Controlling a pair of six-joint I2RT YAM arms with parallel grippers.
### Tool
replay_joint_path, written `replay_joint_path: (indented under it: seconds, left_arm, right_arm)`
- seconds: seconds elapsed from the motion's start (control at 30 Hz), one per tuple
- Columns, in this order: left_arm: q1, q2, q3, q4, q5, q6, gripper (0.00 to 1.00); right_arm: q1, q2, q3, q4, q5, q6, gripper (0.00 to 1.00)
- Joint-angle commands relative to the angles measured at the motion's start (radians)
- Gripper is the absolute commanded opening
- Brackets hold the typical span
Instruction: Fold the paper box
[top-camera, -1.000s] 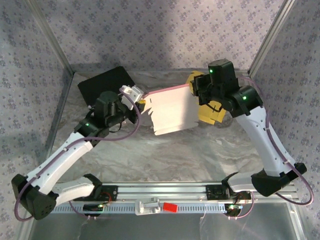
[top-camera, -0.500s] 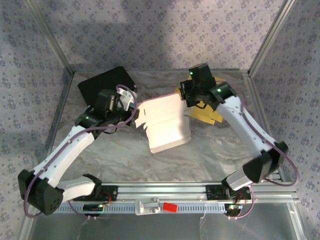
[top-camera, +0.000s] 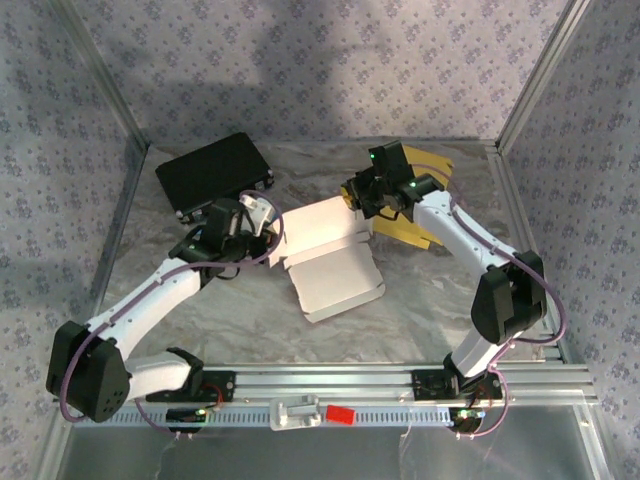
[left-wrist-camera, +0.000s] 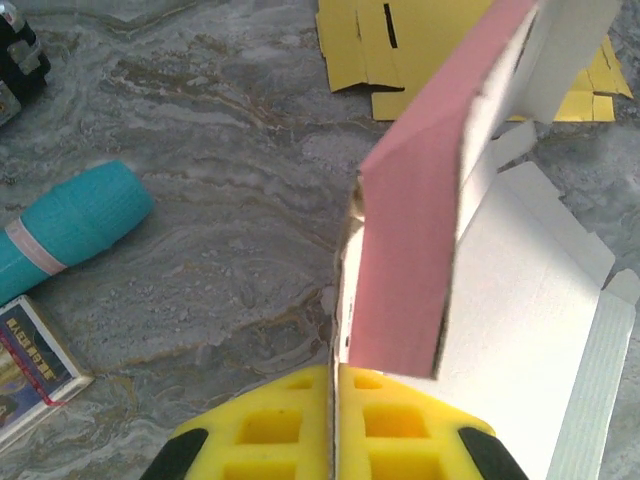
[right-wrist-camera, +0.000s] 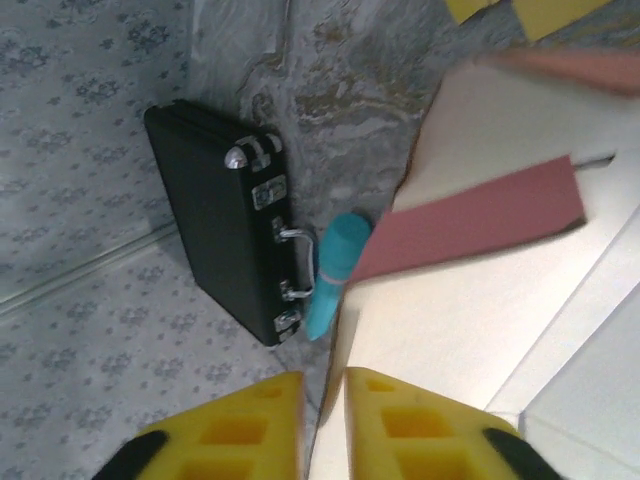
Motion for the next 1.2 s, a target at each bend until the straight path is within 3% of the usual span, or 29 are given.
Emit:
replay_joint_path:
  seconds: [0.0, 0.13, 0.27, 0.37, 0.53, 0.8, 0.97, 1.0, 1.07, 1.17]
  left_arm:
    - [-0.023, -0.024, -0.01, 0.058, -0.02, 0.009, 0.0]
    - [-0.034, -0.016, 0.001, 0.055, -0.032, 0.0, 0.0]
    - [-0.046, -0.012, 0.013, 0.047, -0.038, 0.006, 0.0]
    - [-0.046, -0.011, 0.02, 0.042, -0.04, 0.006, 0.0]
    - [-0.046, -0.015, 0.024, 0.034, -0.039, 0.011, 0.0]
    - [-0.048, -0.016, 0.031, 0.03, -0.027, 0.014, 0.0]
    - [-0.046, -0.033, 0.031, 0.025, -0.027, 0.002, 0.0]
    - [-0.046, -0.043, 0.035, 0.017, -0.028, -0.008, 0.05]
    - [-0.045, -0.073, 0.056, -0.014, -0.033, -0.055, 0.27]
    - [-0.043, -0.146, 0.093, -0.051, -0.027, -0.199, 0.44]
  right_arm:
    - [0.051, -0.004, -0.004, 0.039, -0.036, -0.02, 0.31]
    - [0.112, -0.029, -0.015, 0.015, 0.04, 0.022, 0.43]
    - [0.136, -0.023, 0.004, -0.012, 0.086, 0.04, 0.43]
    - [0.133, -0.013, 0.013, -0.05, 0.091, 0.046, 0.3]
    - [0.116, -0.022, -0.008, -0.036, 0.106, 0.048, 0.25]
    - [0.101, -0.007, -0.009, -0.018, 0.107, 0.05, 0.01]
    - [0.102, -0.007, -0.037, 0.014, 0.115, 0.078, 0.0]
    - [0.104, -0.011, -0.057, 0.043, 0.119, 0.091, 0.0]
    - [0.106, -0.017, -0.087, 0.093, 0.125, 0.121, 0.0]
    - [0.113, -0.021, -0.097, 0.125, 0.148, 0.136, 0.0]
